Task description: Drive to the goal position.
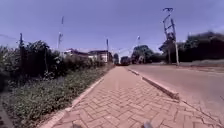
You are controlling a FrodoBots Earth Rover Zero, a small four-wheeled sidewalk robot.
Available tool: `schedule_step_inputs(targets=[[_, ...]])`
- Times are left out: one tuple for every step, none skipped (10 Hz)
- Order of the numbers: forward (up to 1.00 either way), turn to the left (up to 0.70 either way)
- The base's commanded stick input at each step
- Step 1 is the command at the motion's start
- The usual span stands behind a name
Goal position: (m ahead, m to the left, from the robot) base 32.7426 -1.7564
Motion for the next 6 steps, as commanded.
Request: schedule_step_inputs(targets=[[0.85,0.00],[0.85,-0.13],[0.85,-0.27],[0.85,0.00],[0.85,0.00],[0.85,0.00]])
